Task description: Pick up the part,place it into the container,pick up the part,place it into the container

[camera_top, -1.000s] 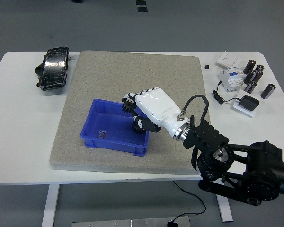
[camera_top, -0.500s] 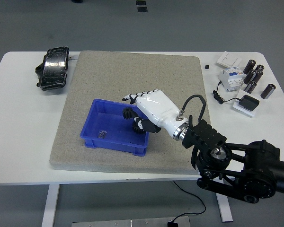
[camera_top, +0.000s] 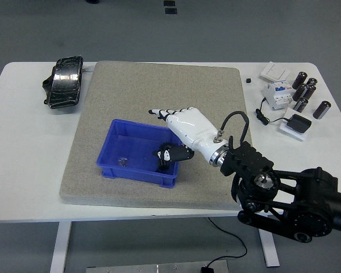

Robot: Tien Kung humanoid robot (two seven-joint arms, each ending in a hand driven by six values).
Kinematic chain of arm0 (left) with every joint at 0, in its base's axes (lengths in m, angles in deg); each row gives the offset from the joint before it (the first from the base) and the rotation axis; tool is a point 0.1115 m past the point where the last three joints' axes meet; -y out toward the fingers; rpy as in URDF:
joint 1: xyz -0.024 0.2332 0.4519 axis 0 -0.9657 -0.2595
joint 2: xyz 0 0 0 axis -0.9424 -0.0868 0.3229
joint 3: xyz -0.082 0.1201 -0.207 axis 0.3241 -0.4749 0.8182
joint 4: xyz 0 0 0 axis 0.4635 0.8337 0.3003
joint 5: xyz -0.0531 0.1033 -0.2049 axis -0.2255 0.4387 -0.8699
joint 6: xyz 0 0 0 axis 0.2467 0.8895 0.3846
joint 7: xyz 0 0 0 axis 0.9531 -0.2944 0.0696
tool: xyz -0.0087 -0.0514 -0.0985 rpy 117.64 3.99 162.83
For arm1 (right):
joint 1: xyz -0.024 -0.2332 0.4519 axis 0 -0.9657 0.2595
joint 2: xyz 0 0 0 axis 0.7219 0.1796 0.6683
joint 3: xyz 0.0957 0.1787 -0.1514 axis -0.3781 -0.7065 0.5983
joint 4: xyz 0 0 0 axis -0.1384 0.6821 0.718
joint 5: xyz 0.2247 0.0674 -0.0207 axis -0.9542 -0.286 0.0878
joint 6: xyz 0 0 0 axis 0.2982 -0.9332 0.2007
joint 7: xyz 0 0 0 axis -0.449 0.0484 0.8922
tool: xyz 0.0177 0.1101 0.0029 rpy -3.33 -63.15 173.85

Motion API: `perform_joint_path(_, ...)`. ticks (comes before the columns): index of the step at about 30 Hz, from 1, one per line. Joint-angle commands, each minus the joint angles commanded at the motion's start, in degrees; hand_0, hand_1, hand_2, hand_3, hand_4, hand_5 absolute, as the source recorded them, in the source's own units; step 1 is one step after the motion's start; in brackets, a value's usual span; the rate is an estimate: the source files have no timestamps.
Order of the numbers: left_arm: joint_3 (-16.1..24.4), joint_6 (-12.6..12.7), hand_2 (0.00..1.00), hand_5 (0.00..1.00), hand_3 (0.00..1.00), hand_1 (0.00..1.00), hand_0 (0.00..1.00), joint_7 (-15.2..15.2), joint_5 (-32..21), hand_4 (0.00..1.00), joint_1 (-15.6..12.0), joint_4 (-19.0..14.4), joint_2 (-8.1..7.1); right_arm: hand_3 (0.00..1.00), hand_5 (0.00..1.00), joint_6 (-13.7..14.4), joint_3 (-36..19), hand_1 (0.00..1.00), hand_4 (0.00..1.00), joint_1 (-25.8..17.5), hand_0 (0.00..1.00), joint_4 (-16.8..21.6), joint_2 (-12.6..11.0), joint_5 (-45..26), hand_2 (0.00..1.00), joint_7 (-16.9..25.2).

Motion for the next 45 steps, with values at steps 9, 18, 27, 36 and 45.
perform_joint_path(9,-0.19,-0.06,0.609,0.521,0.564,0.669,0.675,0.06,-0.26,0.493,-0.06,0.06,0.15,0.876,0.425,2.90,-10.75,0.640,0.857,-3.20,0.506,1.53,-2.81,-10.38,0.762,4.46)
perform_joint_path(18,-0.21,-0.08,0.607,0.513,0.565,0.669,0.675,-0.07,-0.01,0.488,0.04,0.00,0.18,0.829,0.418,6.70,-23.39,0.653,0.832,-8.26,0.510,-0.26,-5.47,-24.84,0.753,13.81)
perform_joint_path(27,-0.66,0.13,0.607,0.514,0.564,0.669,0.675,-0.05,-0.44,0.488,-0.16,-0.16,0.53,0.817,0.422,6.80,-35.45,0.664,0.830,-17.10,0.552,-3.29,-5.45,-40.66,0.752,22.94)
perform_joint_path(36,-0.83,0.06,0.606,0.509,0.564,0.669,0.675,-0.03,-0.36,0.488,-0.10,-0.18,0.64,0.818,0.436,5.19,-43.84,0.685,0.834,-23.54,0.602,-4.62,-4.55,-55.63,0.757,29.33)
perform_joint_path(45,-0.97,0.01,0.606,0.506,0.564,0.669,0.675,0.00,-0.53,0.488,-0.19,-0.16,0.75,0.814,0.439,3.67,-47.69,0.684,0.834,-28.45,0.601,-5.52,-4.37,-66.44,0.758,31.08)
